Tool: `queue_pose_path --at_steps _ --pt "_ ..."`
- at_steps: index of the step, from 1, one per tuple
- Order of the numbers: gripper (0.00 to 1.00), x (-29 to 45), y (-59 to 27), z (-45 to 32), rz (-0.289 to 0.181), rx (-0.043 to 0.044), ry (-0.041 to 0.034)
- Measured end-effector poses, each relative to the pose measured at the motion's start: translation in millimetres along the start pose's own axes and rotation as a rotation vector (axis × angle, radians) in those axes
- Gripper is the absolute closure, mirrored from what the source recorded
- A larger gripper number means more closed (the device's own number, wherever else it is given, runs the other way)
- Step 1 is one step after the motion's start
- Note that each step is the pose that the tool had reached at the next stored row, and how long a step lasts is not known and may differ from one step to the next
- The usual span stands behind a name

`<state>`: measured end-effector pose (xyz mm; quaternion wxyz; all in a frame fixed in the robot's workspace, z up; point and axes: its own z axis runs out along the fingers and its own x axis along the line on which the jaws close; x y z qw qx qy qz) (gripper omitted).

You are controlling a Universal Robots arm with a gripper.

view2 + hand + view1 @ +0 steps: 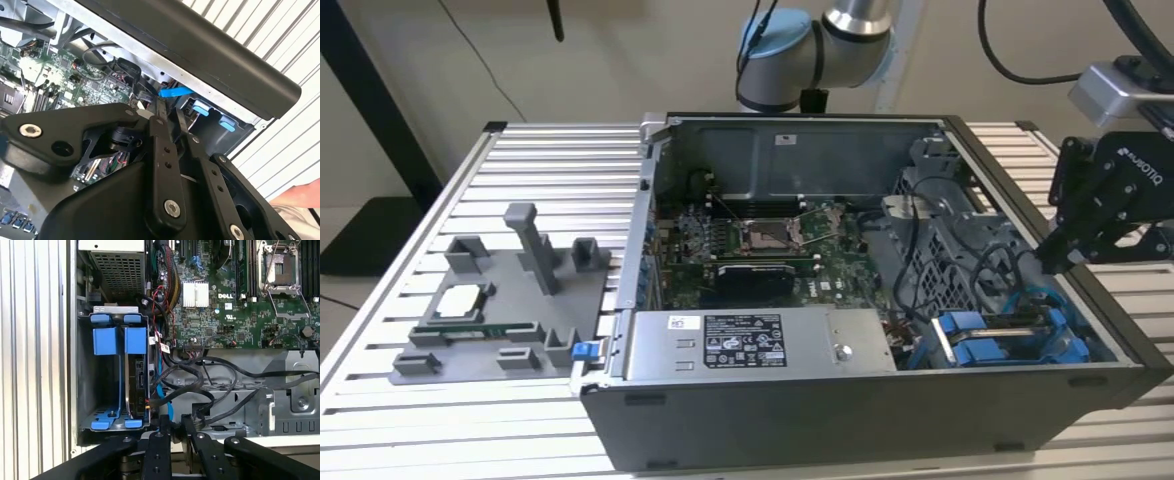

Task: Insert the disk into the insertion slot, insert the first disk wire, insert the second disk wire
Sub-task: 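Insert the second disk wire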

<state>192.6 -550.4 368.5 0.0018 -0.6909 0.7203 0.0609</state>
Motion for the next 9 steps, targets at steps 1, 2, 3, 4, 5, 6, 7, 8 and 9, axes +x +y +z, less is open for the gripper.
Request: queue_pose_path --at_steps 1,2,3,4,5,6,7,8,9 --pt "1.00 0.0 0.0 0.0 0.000 0.0000 0.0000" --pt "1.00 0.0 0.0 0.1 0.000 0.0000 -0.0001" --pt "1.00 0.0 0.0 0.1 0.000 0.0000 0.0000" --pt "1.00 0.0 0.0 0.1 0.000 0.0000 -0.0001" --pt "1.00 0.0 0.0 0.1 0.000 0.0000 -0.0001" --pt "1.00 0.0 0.0 0.1 0.000 0.0000 -0.0001" --pt "1.00 0.0 0.0 0.1 0.000 0.0000 -0.0001" --pt "1.00 0.0 0.0 0.1 0.000 0.0000 0.0000" --pt "1.00 0.0 0.0 0.1 0.000 0.0000 -0.0001"
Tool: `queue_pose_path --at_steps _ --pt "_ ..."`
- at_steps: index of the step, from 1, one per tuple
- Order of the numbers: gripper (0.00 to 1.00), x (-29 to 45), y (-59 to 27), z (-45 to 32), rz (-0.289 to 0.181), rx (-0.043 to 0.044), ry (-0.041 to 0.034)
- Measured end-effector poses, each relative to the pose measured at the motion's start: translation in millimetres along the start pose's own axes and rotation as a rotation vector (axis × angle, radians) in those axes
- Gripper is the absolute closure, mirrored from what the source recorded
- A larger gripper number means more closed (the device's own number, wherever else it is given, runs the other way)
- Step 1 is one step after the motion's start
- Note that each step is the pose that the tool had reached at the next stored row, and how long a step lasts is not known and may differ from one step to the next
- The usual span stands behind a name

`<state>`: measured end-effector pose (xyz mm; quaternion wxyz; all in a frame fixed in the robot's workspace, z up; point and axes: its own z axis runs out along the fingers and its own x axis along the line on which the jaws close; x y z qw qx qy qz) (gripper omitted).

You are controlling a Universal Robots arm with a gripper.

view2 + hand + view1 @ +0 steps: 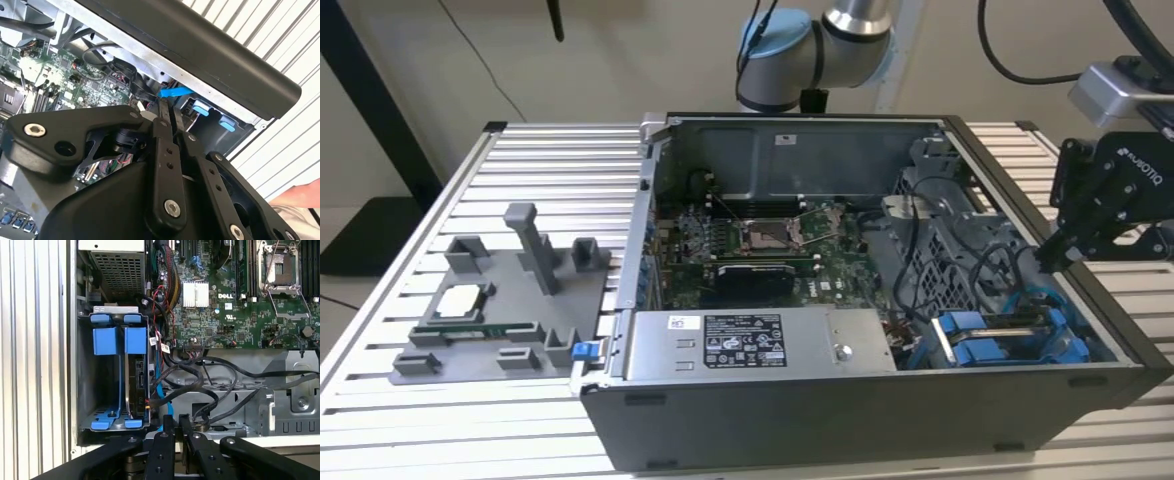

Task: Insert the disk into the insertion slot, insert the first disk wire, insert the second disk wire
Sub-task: 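Insert the second disk wire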

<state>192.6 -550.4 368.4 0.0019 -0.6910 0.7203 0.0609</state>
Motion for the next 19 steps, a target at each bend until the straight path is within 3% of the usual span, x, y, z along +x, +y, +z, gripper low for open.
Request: queue_pose_path --at_steps 4,12,19 --pt "1.00 -0.2 3.1 -3.8 0.000 0.0000 -0.0005" --pt "1.00 -0.5 18.5 -15.7 0.000 0.0000 -0.0014" --pt "1.00 4.9 32.8 -16.3 0.000 0.0011 -0.0017"
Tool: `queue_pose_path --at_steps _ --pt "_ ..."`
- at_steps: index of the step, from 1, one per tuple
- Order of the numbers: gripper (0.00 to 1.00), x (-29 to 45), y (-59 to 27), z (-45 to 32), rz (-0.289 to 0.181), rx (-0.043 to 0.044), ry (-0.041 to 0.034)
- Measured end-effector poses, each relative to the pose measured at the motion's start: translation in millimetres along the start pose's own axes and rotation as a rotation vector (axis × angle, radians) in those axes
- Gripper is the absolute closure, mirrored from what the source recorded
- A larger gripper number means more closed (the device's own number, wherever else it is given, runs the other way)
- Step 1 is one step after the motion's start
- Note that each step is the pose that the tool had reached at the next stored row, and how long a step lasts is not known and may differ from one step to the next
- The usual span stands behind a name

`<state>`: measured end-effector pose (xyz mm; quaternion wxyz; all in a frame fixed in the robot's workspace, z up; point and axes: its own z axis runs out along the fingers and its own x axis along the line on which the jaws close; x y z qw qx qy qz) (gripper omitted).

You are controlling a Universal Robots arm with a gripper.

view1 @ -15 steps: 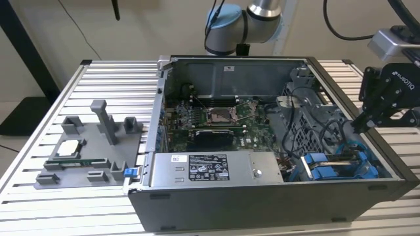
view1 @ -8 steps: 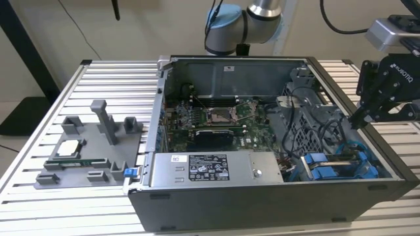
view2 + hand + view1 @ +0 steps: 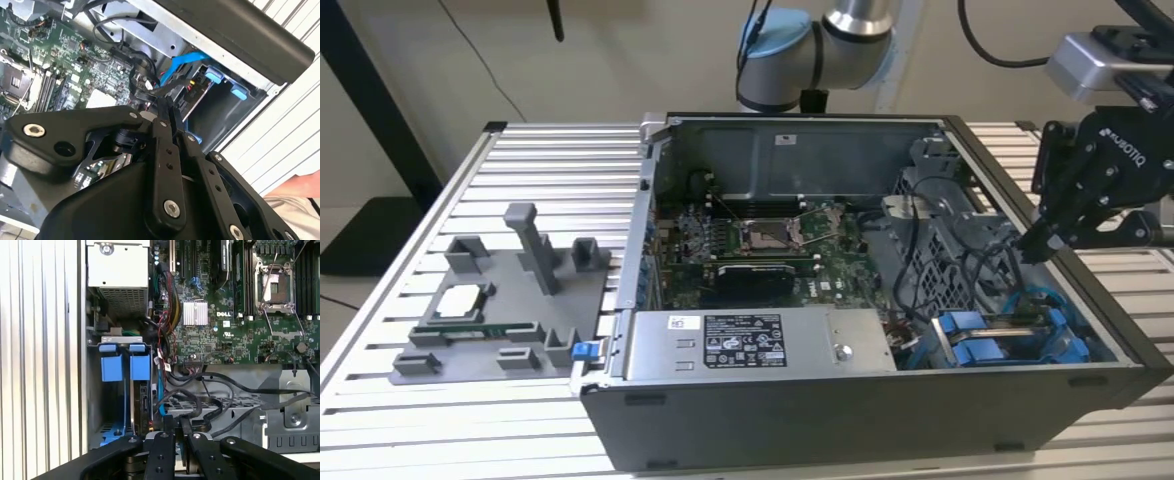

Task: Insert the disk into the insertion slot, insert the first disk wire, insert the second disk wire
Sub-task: 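Insert the second disk wire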

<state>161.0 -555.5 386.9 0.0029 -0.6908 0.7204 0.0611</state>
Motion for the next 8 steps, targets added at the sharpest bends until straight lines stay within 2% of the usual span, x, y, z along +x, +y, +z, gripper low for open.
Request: queue_pose_path --at_steps 3,8 --pt "1.00 3.7 6.5 0.1 0.000 0.0007 -0.0001" --pt "1.00 6.9 22.4 1.3 0.000 0.0033 -0.0003"
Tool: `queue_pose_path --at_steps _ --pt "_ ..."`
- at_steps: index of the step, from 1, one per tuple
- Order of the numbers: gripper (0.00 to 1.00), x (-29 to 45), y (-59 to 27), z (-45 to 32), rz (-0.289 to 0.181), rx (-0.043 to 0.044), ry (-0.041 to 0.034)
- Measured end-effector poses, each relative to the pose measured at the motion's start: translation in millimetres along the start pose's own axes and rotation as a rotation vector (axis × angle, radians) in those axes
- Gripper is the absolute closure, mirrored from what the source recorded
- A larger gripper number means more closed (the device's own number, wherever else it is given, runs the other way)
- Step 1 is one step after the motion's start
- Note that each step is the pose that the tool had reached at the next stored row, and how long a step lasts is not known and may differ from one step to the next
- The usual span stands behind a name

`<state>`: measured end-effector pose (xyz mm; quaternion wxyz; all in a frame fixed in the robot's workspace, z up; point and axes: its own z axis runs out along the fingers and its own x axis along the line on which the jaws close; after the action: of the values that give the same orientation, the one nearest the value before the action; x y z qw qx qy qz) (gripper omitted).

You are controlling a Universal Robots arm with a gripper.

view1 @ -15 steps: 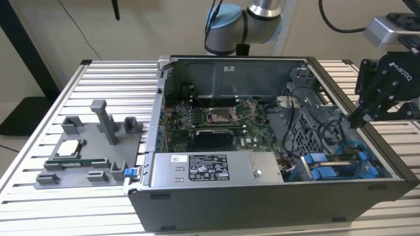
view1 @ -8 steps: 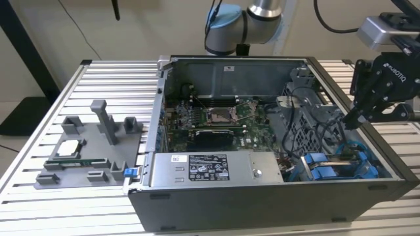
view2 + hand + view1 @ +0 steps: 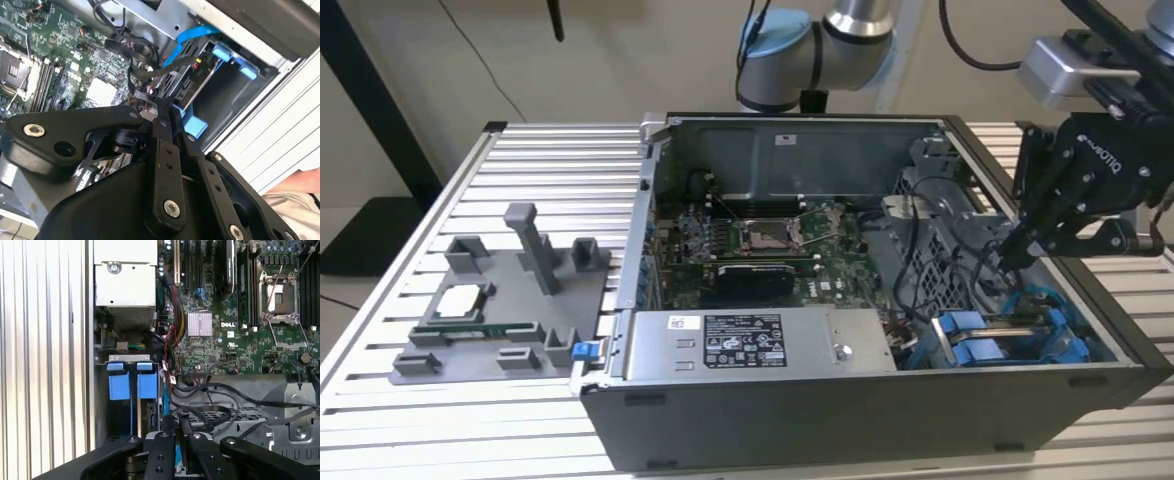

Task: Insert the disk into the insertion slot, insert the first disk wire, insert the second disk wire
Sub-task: 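Insert the second disk wire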

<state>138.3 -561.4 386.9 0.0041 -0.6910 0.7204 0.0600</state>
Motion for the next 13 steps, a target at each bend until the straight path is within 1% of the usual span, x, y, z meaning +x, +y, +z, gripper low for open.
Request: queue_pose_path --at_steps 5,9,11,13 --pt "1.00 3.7 11.5 2.0 -0.001 0.0118 -0.0003" --pt "1.00 7.5 19.2 4.6 -0.002 0.0236 -0.0006" --pt "1.00 9.2 21.5 6.4 -0.003 0.0312 -0.0012" --pt "1.00 10.4 23.1 7.8 -0.005 0.0428 -0.0014"
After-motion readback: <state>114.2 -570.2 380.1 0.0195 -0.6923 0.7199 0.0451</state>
